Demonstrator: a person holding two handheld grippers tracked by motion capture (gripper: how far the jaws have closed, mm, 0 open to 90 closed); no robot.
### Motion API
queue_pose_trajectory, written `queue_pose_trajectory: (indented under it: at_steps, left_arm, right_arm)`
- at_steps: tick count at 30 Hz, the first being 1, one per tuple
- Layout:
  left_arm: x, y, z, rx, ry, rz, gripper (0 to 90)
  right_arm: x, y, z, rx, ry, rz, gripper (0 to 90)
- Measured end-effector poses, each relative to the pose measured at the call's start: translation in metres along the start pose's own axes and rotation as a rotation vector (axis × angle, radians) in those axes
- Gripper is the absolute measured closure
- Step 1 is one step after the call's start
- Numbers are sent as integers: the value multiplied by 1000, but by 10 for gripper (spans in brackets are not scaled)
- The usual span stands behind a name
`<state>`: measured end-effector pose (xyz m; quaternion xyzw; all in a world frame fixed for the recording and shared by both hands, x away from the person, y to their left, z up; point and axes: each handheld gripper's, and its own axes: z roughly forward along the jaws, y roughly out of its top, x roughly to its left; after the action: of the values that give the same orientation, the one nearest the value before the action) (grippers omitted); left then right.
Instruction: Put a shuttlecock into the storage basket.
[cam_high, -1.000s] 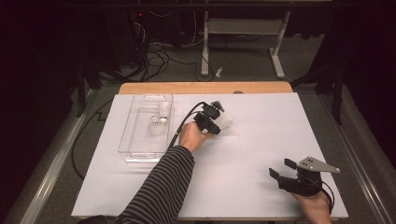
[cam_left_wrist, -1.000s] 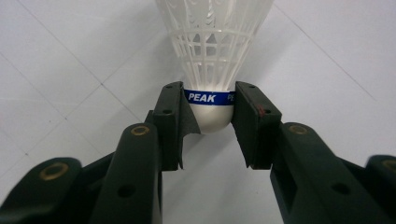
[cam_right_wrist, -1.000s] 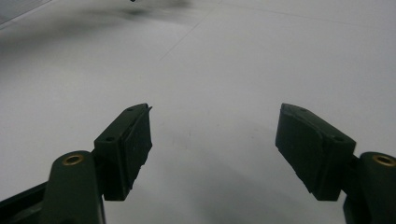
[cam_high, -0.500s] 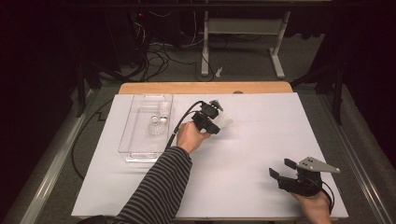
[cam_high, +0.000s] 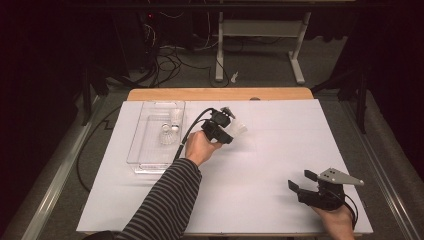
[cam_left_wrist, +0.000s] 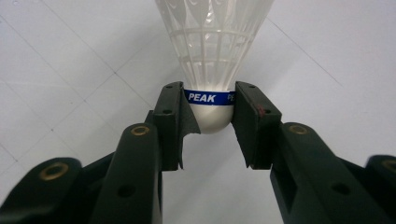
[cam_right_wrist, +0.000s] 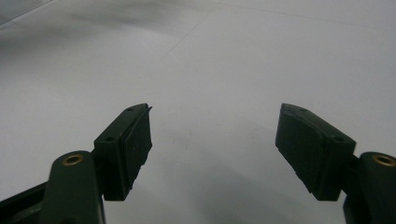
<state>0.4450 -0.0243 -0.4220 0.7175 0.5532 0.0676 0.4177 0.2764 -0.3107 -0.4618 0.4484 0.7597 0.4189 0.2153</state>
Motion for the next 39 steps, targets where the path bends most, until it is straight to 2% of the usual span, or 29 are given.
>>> queue_pose_trajectory:
  at_steps: [39]
  left_arm:
    - [8, -8, -34, -20, -19, 6, 648]
  right_arm:
    - [0, 0, 0, 0, -1, 3, 275]
